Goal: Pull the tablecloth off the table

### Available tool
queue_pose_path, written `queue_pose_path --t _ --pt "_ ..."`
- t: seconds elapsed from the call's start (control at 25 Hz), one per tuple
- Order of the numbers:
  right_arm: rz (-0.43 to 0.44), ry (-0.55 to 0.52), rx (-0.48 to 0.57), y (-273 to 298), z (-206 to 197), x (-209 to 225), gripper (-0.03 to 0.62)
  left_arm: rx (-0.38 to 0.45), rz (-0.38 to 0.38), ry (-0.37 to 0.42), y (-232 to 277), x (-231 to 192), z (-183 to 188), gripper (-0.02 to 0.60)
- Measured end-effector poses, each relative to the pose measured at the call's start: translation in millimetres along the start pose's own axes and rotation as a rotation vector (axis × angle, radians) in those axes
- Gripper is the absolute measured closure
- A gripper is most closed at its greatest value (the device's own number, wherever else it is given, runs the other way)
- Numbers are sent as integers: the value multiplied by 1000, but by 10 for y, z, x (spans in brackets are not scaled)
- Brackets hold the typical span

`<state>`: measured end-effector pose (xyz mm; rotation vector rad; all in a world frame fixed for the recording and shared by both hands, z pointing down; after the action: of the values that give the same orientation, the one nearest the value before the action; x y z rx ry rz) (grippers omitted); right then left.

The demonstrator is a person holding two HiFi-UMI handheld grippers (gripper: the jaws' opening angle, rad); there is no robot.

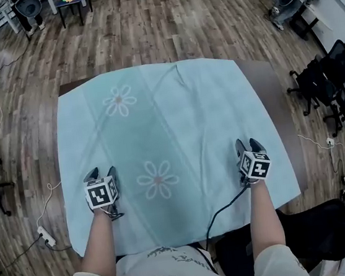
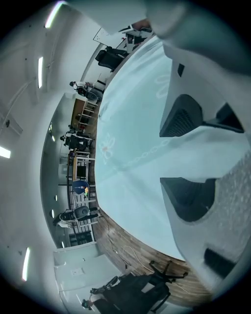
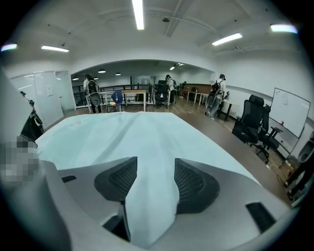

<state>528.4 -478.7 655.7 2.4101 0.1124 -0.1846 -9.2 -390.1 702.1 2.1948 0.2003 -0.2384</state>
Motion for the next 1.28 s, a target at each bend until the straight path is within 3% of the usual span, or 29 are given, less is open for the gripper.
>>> queue_pose_path --t 0.32,0.52,0.68,0.76,0.8,0.88,0.92,0.96,1.08,1.28 --pt "-29 41 -167 432 -429 145 358 -48 32 -47 238 -183 -125 284" --pt "17 89 -233 541 -498 199 356 10 43 -34 257 -163 -103 282" --pt "24 67 -281 557 -495 146 357 32 51 -29 262 -180 -123 284" --pt "47 11 -294 543 -477 44 442 16 38 -3 274 -119 -113 321" --pt "58 -24 -303 538 -461 -19 484 0 28 14 286 -78 -99 383" --pt "54 -95 -320 536 -423 -133 571 -30 19 36 304 -50 -71 443" --pt "40 -121 -325 535 -411 -163 576 -38 19 42 307 -58 -64 521" --pt "30 -129 -327 535 -406 -172 577 -43 20 48 310 -63 -63 556" --pt "32 -82 -319 540 -417 -139 577 -48 16 72 318 -41 -58 568" --pt "12 -42 -297 536 -447 -123 577 -41 -10 45 309 -36 -77 571"
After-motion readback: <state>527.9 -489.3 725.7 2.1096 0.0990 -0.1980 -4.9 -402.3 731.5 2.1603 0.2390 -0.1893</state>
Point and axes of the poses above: the fingertips, and each gripper's own axes: y forward along the fingers, x to its right, z out of its top, the point moved 3 cm from there along -y, backward along the fingers, and after that the axes turned 9 degrees about -z, right-handed, at the moved point
